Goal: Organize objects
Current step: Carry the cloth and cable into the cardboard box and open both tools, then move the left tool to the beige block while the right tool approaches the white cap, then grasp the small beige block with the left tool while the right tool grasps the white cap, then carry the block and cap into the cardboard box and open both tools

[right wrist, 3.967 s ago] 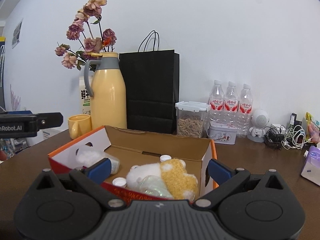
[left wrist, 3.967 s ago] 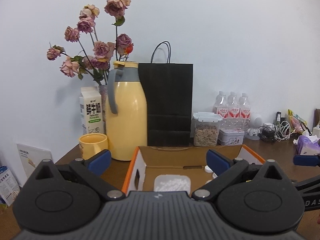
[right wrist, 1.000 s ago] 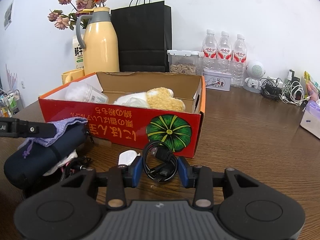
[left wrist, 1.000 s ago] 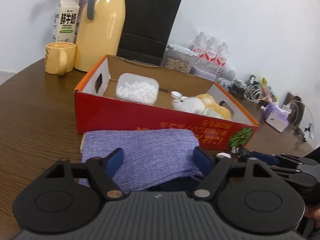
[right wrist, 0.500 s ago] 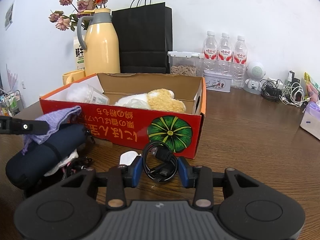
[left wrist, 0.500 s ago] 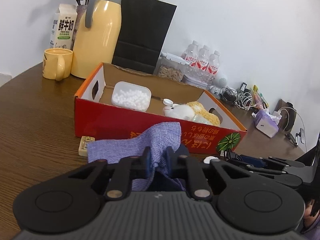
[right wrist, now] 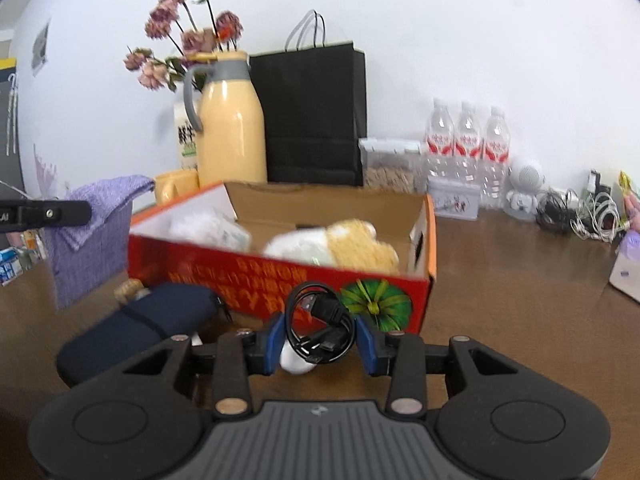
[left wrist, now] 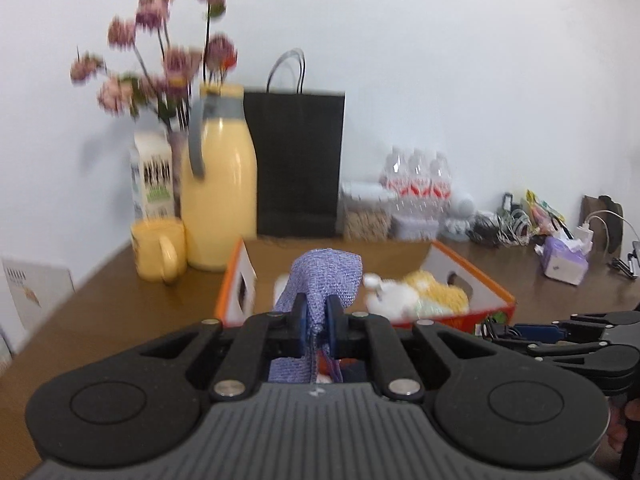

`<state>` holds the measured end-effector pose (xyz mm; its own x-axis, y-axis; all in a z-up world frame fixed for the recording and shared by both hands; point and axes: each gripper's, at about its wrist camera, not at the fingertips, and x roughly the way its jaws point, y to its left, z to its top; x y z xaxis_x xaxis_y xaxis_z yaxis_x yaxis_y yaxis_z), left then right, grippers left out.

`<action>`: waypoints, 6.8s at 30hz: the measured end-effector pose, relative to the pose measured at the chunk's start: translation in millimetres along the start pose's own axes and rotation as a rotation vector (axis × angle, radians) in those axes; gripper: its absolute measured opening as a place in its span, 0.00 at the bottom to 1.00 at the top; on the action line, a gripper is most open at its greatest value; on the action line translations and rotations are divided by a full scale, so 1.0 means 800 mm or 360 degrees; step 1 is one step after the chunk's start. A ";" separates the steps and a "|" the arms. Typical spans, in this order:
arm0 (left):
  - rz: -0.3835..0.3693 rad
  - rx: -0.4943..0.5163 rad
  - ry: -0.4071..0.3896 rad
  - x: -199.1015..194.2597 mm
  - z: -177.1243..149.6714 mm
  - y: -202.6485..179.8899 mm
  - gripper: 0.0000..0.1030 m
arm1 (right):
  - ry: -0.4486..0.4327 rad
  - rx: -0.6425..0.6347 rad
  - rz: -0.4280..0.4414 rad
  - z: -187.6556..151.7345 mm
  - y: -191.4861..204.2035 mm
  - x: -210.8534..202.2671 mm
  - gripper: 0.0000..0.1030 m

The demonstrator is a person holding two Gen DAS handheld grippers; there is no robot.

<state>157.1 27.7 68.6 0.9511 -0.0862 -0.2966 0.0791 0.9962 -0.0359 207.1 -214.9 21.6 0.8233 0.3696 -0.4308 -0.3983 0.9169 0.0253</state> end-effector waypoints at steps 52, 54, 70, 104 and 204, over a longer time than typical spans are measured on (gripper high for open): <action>0.0272 0.0065 0.0076 0.223 0.039 -0.038 1.00 | 0.0063 0.0153 -0.0145 0.098 -0.032 0.171 1.00; 0.0270 0.0057 0.0064 0.219 0.040 -0.038 1.00 | 0.0049 0.0163 -0.0146 0.098 -0.033 0.164 1.00; 0.0217 0.0038 -0.0014 0.159 0.051 -0.038 1.00 | -0.0100 0.0103 -0.0117 0.088 -0.034 0.086 1.00; 0.0385 0.0077 0.0417 0.083 -0.057 0.060 1.00 | 0.0379 -0.0098 -0.0044 -0.023 -0.010 0.051 1.00; 0.0222 -0.0043 0.0138 0.207 0.025 0.002 0.21 | -0.0041 0.0048 -0.0048 0.085 0.021 0.157 0.26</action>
<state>320.2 14.9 38.3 0.9228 0.0514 -0.3819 -0.0612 0.9980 -0.0137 331.0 -142.5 29.6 0.8450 0.3454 -0.4082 -0.3614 0.9316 0.0401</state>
